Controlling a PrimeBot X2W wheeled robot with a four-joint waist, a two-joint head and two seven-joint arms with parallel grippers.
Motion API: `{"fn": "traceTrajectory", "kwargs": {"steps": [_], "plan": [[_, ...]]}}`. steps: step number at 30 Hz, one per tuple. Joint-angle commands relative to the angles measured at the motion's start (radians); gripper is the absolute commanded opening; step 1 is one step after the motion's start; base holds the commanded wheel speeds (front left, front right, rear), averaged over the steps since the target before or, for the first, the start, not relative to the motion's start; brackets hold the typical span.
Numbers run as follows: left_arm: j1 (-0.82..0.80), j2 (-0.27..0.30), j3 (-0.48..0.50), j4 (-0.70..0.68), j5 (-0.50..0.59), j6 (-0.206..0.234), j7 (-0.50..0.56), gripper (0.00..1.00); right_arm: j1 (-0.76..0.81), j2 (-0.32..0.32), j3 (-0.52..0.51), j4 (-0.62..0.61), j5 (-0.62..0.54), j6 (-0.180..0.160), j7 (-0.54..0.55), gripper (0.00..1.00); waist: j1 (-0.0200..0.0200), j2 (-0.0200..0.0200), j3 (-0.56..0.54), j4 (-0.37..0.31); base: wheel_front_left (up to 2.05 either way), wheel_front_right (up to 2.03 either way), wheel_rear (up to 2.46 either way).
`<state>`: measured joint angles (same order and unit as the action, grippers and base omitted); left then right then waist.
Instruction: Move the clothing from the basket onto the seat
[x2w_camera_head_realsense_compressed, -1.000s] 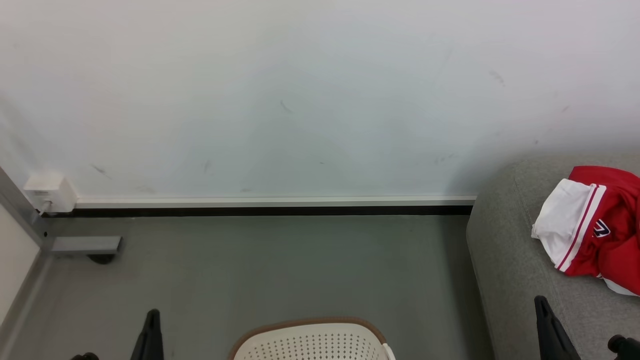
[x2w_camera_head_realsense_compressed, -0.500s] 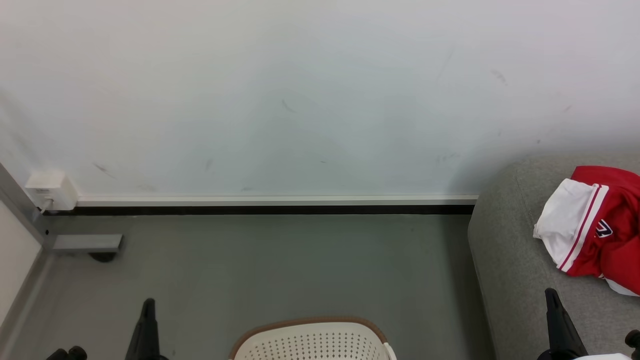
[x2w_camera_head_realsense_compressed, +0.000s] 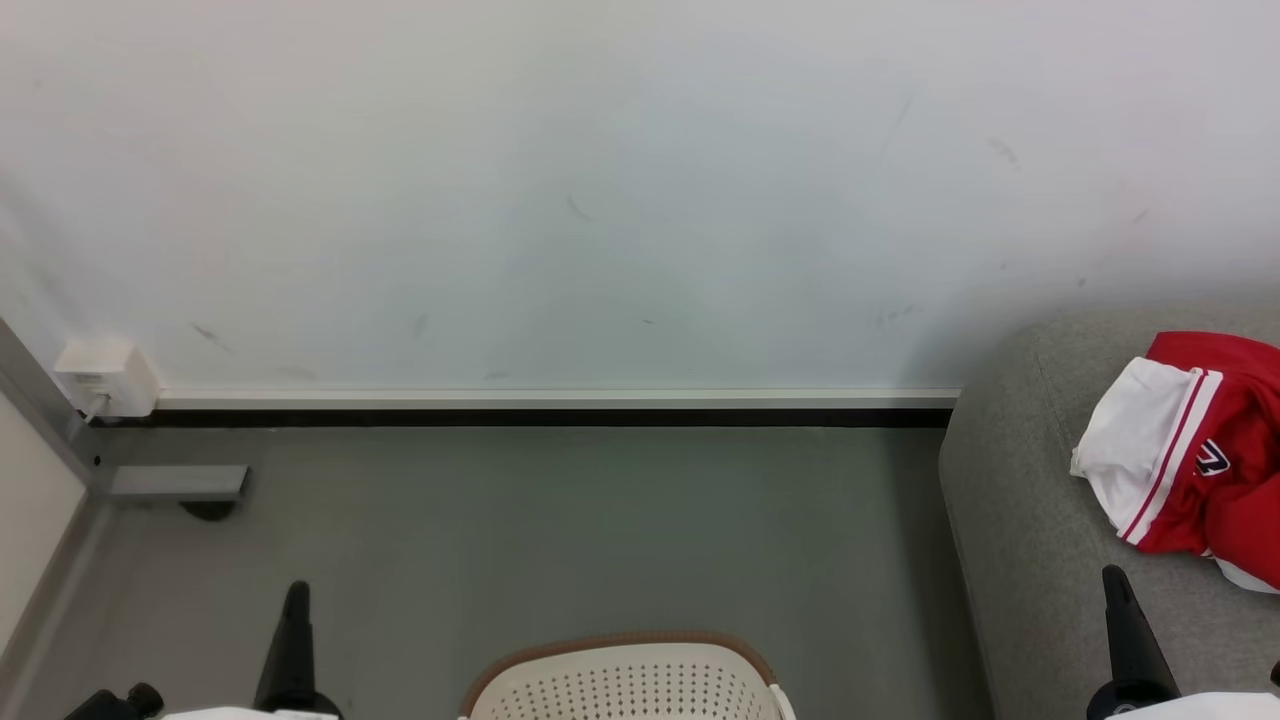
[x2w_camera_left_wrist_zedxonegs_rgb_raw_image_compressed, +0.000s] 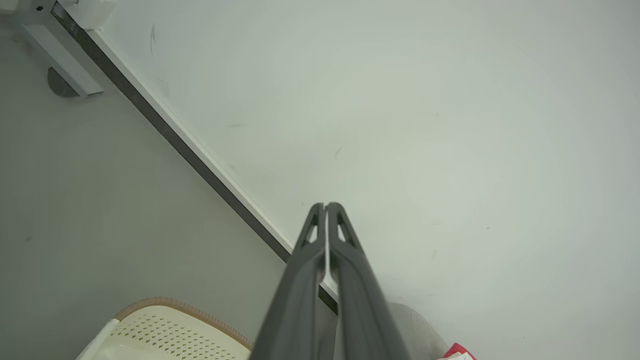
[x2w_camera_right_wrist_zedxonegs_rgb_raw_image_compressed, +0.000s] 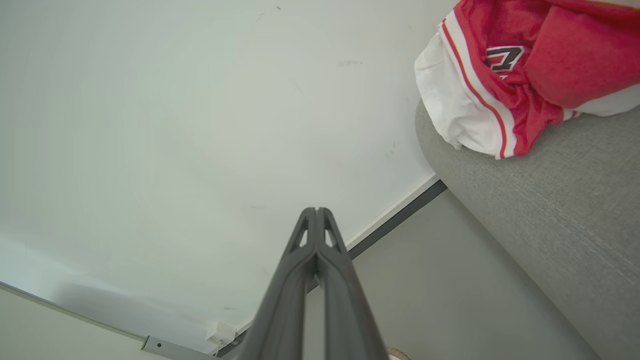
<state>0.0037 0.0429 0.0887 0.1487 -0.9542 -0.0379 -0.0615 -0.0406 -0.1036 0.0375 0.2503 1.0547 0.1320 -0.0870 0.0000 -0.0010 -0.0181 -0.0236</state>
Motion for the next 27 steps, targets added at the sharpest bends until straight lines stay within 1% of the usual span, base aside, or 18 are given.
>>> {"fn": "traceTrajectory", "kwargs": {"steps": [1,27], "plan": [[-0.024,0.007,0.005,-0.015,-0.035,0.002,0.01,0.0,-0.03,-0.014,-0.006,-0.008,0.035,-0.001,0.006,0.0,0.0,0.0,0.0,0.001,0.0,0.0,0.0],[-0.061,0.009,0.016,-0.024,-0.306,0.015,0.081,0.0,-0.058,-0.039,-0.001,-0.004,0.321,-0.001,0.039,0.0,0.0,0.0,0.006,0.009,0.0,0.0,0.0]]}}
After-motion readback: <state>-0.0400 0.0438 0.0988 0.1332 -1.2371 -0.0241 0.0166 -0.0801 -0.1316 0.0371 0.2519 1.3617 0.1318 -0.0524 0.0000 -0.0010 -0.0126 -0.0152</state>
